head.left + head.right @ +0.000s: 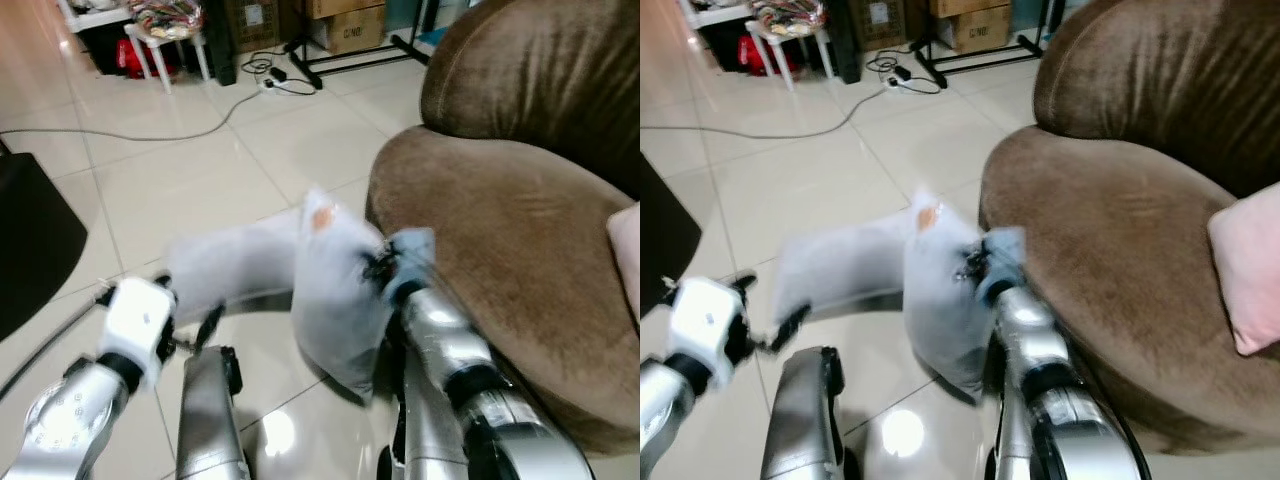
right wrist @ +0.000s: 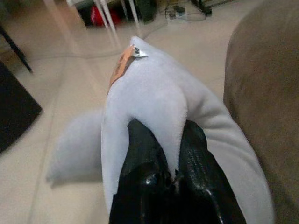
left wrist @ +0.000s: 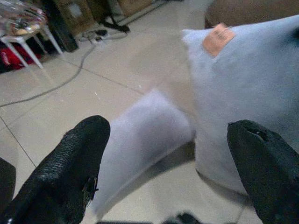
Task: Move the pillow to the sofa from floor
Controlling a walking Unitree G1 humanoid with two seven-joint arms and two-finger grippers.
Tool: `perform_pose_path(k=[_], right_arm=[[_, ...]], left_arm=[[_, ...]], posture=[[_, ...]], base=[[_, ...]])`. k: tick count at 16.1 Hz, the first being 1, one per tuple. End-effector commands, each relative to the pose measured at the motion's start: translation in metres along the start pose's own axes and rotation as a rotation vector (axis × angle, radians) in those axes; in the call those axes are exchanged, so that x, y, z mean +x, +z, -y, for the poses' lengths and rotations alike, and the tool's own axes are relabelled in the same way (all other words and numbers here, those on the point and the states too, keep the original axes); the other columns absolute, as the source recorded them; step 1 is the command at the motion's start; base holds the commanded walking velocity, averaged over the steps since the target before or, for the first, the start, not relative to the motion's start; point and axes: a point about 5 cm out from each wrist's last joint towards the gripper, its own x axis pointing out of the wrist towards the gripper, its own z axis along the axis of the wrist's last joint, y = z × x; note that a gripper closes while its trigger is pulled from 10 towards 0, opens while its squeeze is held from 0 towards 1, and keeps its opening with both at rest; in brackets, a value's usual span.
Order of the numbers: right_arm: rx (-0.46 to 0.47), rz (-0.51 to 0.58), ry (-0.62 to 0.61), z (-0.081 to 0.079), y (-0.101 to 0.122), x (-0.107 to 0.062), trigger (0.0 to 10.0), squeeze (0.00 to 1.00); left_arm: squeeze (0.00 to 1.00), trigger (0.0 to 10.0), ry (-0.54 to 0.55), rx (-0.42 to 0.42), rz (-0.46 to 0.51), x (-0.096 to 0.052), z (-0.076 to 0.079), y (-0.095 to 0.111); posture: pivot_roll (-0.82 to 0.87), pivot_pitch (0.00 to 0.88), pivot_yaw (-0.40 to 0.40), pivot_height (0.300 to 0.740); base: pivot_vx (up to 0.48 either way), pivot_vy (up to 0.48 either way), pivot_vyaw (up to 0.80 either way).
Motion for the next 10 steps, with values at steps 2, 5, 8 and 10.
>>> perform_pose_path(k=[2, 5, 8, 10], right_arm=[[0.029, 0.165, 0.044, -0.006, 0.043, -0.016, 0.0, 0.0], [0.088, 0.268, -0.006, -0.01, 0.068, -0.051, 0.0, 0.0], [0.061, 0.384, -0.091, -0.013, 0.103, -0.068, 7.9, 0.0], [-0.006, 0.41, -0.092, -0.017, 0.117, -0.075, 10.0, 0.0]], left_arm=[[0.85, 10.0, 0.05, -0.04, 0.04, 0.006, 0.0, 0.01], [0.85, 10.0, 0.102, -0.04, 0.088, 0.024, 0.005, 0.024], [0.75, 10.0, 0.114, 0.008, 0.163, 0.036, 0.001, 0.045], [0.56, 10.0, 0.158, -0.002, 0.228, 0.047, -0.007, 0.063]], posture=[[-0.08, 0.0, 0.028, 0.465], [-0.1, 0.0, 0.044, 0.465], [-0.12, 0.0, 0.059, 0.465], [-0.14, 0.0, 0.071, 0.465]], base=[[0.0, 0.0, 0.0], [0.0, 0.0, 0.0], [0.0, 0.0, 0.0], [0.0, 0.0, 0.0]])
